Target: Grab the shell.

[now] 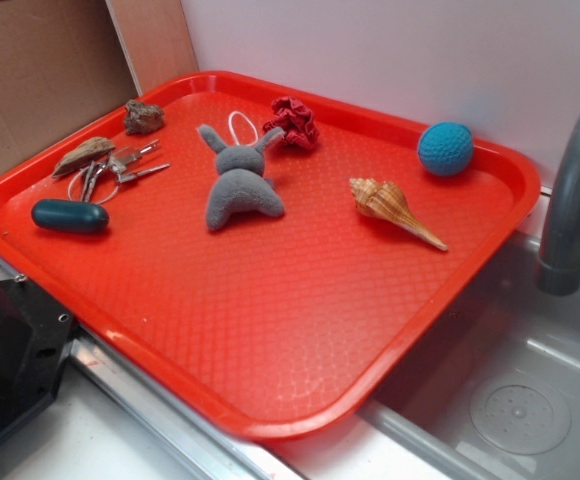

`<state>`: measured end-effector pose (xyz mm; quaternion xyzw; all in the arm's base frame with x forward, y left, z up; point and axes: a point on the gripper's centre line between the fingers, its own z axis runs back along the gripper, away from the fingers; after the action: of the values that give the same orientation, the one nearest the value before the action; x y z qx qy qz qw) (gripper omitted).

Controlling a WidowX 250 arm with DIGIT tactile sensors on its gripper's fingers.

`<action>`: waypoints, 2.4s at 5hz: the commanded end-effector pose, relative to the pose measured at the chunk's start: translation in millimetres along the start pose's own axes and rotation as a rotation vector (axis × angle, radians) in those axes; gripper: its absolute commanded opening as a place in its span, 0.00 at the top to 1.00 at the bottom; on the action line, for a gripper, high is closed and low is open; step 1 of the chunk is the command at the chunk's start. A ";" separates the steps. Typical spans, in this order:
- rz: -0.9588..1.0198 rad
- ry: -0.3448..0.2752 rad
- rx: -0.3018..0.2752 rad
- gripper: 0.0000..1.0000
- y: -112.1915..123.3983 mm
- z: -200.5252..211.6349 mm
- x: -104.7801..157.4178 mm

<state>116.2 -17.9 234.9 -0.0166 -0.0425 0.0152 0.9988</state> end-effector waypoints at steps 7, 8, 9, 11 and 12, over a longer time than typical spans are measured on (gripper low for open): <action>0.709 0.002 -0.094 0.00 -58.4 -127.4 138.3; 0.698 -0.054 -0.141 0.00 -67.5 -151.7 134.9; 0.680 -0.101 -0.171 0.00 -90.1 -180.9 182.5; 0.658 -0.048 -0.169 0.00 -106.5 -213.5 208.8; 0.649 -0.034 -0.115 0.00 -103.7 -198.5 183.0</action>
<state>310.2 -122.6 33.4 -0.0573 -0.0204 0.3332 0.9409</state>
